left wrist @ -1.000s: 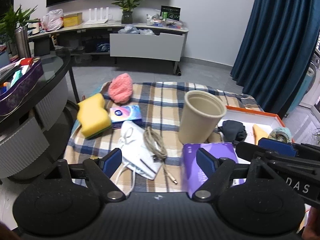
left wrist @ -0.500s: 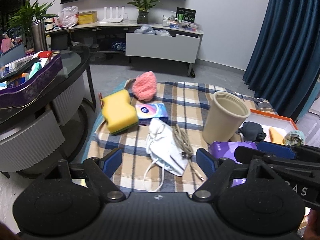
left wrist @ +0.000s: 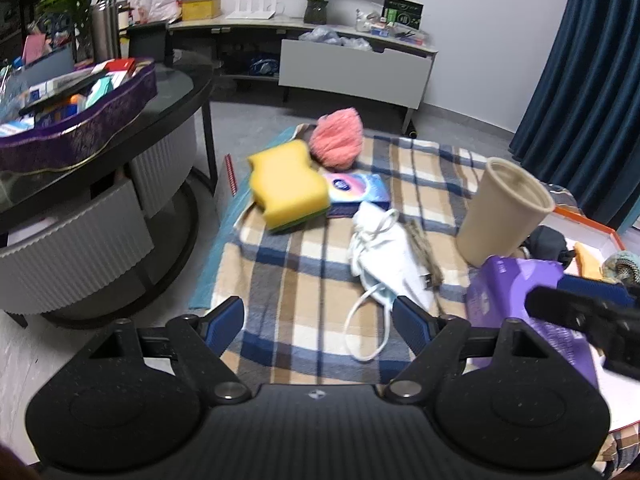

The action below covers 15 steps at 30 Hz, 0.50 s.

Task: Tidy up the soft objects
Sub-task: 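Grasp the clear plastic bag with the right tool while the left tool approaches the white mask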

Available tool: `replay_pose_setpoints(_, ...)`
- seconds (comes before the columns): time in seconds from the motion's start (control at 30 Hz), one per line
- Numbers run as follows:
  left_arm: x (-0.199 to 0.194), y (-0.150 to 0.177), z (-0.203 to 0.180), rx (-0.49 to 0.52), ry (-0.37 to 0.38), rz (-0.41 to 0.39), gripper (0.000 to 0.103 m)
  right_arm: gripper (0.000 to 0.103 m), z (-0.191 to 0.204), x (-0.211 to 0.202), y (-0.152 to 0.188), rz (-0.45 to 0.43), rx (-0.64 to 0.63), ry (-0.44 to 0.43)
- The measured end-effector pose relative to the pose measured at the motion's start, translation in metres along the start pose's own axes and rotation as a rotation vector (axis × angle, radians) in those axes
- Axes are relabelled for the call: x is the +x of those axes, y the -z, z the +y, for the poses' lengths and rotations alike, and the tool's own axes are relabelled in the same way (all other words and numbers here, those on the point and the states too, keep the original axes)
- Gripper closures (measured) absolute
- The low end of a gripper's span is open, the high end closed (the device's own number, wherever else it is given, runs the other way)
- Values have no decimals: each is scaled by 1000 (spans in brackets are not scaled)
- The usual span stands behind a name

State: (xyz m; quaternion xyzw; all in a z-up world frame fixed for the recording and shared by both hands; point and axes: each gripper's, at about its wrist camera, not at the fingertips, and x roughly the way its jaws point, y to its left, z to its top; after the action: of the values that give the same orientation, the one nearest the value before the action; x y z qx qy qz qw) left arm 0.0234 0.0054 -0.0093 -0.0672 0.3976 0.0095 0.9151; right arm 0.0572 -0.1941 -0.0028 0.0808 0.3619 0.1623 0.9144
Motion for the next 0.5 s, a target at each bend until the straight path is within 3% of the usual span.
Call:
replay_pose_setpoints(0.33,7,7,26,-56,-35,29,20,49,45,13,42,120,-126,-142)
replay_pose_setpoints(0.5,6,7,31,-67,-36,23,20,50,64,29,56,169,-172,-148)
